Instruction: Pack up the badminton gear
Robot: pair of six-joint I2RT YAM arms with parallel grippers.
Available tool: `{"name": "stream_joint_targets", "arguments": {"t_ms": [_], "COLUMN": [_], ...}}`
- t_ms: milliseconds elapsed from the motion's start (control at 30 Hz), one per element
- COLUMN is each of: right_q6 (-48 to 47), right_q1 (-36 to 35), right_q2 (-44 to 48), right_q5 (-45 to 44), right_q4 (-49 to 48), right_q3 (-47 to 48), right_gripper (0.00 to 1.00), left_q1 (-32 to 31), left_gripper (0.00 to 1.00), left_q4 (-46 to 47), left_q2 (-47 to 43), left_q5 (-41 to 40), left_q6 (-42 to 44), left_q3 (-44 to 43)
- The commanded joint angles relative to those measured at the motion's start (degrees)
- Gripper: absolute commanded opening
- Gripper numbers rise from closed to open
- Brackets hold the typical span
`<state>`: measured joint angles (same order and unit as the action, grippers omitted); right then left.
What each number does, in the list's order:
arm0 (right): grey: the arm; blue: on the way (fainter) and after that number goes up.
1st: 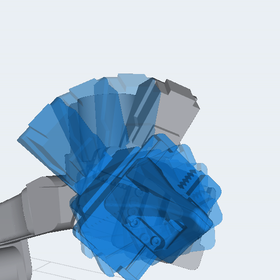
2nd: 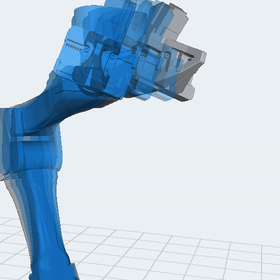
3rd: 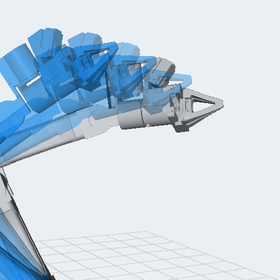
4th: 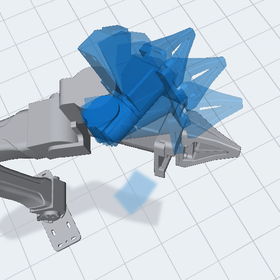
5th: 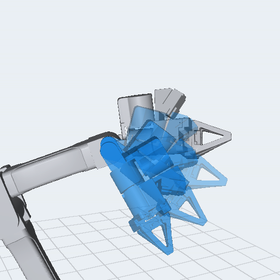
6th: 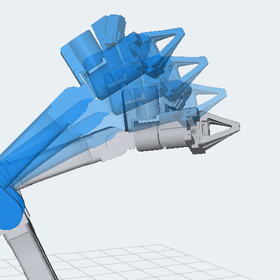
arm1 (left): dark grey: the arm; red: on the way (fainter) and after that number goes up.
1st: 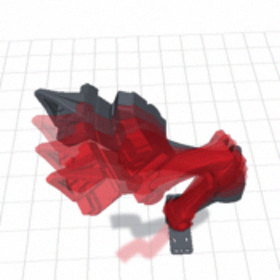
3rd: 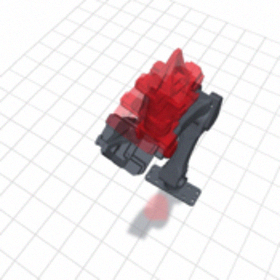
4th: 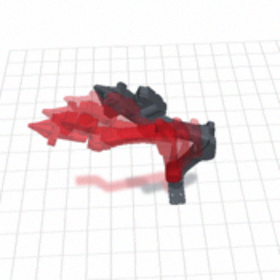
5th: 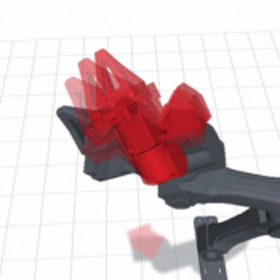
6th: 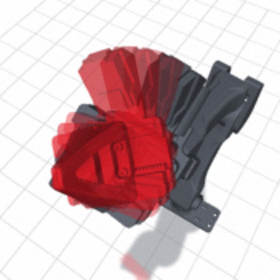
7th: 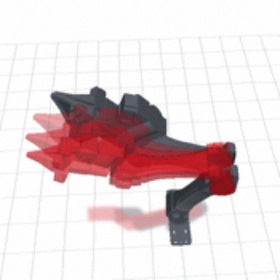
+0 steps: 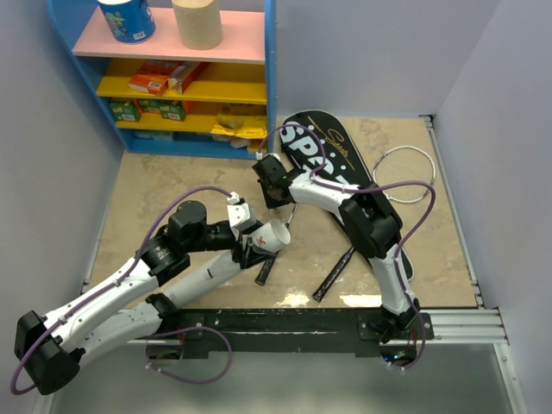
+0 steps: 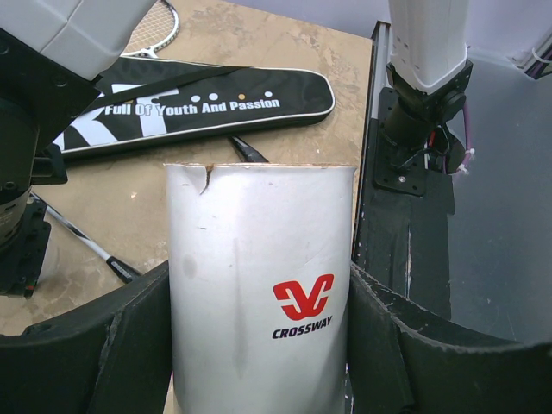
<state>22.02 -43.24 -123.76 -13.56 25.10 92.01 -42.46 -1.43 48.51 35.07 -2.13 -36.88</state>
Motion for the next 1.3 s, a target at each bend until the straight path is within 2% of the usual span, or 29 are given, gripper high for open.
{"name": "stream_joint_targets", "arguments": {"t_ms": [0, 267, 533, 767, 1000, 1267], "right_q6": [0.0, 0.6, 0.9, 2.6, 3.2, 0.7], "right_q1": [-0.4, -0.4, -0.4, -0.4, -0.4, -0.4], "right_q2": [-1.7, -1.7, 4.0, 14.3, 28.4, 45.7], "right_q5": [-2.6, -3.0, -2.3, -2.4, -3.1, 0.6], "right_q4": [1.7, 2.1, 1.1, 0.7, 2.2, 7.6], "right_q3": [1.8, 1.0, -0.7, -2.5, -7.0, -13.2], "right_gripper": [0.18, 0.0, 0.0, 0.0, 0.0, 0.0], "left_q1": [-0.3, -0.3, -0.3, -0.3, -0.3, -0.3], "left_gripper": [0.08, 0.08, 0.08, 0.08, 0.08, 0.08], "left_q4": [2.2, 2.2, 2.1, 2.3, 2.3, 2.1], "left_q2": [-0.8, -0.9, -0.9, -0.6, -0.4, -0.7], "left_q5": [0.1, 0.1, -0.3, -0.7, -0.7, -1.3], "left_q6": [0.0, 0.1, 0.1, -0.1, -0.1, -0.2], "left_q3": [-2.1, -2.1, -2.1, -2.0, -2.0, -2.0]}}
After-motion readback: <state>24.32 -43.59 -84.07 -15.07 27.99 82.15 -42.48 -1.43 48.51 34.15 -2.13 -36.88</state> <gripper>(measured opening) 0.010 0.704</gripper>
